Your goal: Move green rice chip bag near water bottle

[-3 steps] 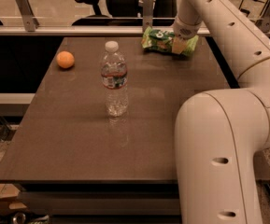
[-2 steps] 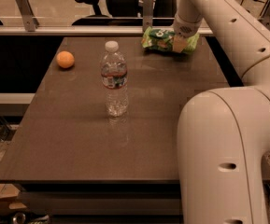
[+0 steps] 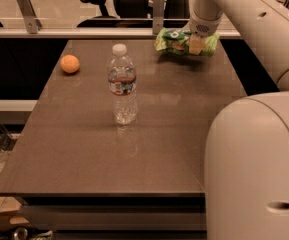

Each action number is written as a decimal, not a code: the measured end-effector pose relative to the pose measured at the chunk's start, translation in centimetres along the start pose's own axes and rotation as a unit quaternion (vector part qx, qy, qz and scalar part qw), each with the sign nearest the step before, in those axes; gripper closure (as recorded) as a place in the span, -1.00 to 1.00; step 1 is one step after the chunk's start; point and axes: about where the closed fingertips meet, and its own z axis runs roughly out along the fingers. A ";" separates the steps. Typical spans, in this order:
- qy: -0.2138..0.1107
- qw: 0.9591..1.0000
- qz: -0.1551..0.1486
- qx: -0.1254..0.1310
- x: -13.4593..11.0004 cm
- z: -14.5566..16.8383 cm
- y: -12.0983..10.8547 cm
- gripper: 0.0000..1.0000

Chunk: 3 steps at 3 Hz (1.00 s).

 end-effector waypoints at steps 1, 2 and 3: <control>0.008 1.000 0.006 0.011 0.5 -2.1 1.3 1.00; 0.010 1.000 0.011 0.028 0.8 -4.4 2.9 1.00; 0.007 0.999 0.019 0.045 1.1 -6.7 5.1 1.00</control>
Offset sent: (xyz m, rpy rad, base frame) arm -0.0819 0.0045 0.0497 -0.0357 -0.0916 -0.0534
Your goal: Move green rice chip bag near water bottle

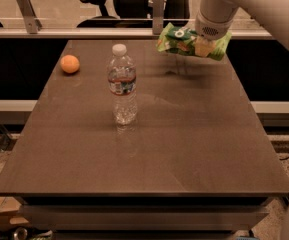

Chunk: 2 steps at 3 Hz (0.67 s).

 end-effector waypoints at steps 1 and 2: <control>-0.001 1.000 0.003 0.012 0.1 -1.8 1.8 1.00; -0.002 1.000 0.015 0.017 0.5 -3.0 3.6 1.00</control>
Offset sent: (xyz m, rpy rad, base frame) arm -0.0710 0.0130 0.0111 0.0215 -0.0476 -0.0602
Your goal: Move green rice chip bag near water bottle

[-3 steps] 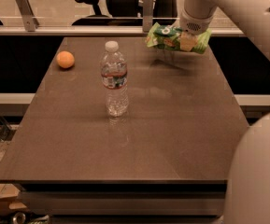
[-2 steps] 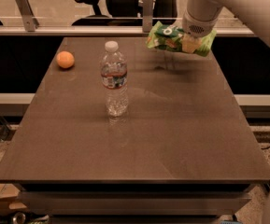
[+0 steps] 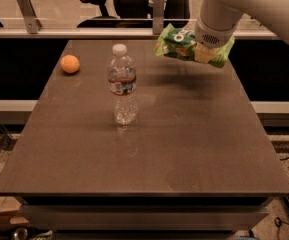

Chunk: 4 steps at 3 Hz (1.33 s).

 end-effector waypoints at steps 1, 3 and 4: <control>0.002 1.000 0.018 0.006 0.7 -0.9 1.6 1.00; -0.010 0.998 0.055 0.024 2.8 -2.0 3.9 1.00; -0.010 0.997 0.061 0.034 3.0 -2.8 4.9 1.00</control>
Offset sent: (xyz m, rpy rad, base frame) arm -0.0544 -0.0154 -0.0083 0.0785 -0.0617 -0.1076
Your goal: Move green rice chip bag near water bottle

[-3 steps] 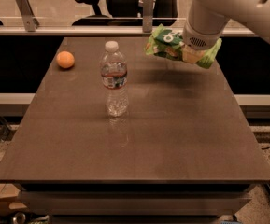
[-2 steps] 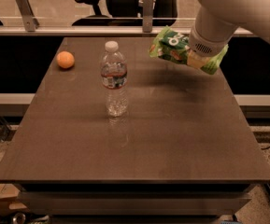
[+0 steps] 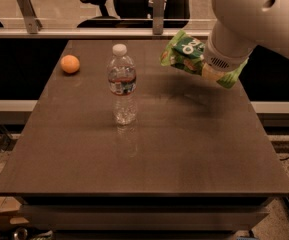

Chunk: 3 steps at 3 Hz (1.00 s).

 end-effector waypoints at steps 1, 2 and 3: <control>-0.015 1.000 -0.009 -0.002 -0.2 -0.9 1.0 1.00; -0.022 1.000 -0.022 -0.004 -0.5 -1.8 2.3 1.00; -0.013 0.999 -0.029 -0.014 -0.9 -2.4 3.7 1.00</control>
Offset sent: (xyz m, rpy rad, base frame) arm -0.0385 0.0262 0.0066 0.0062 -0.0138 0.0933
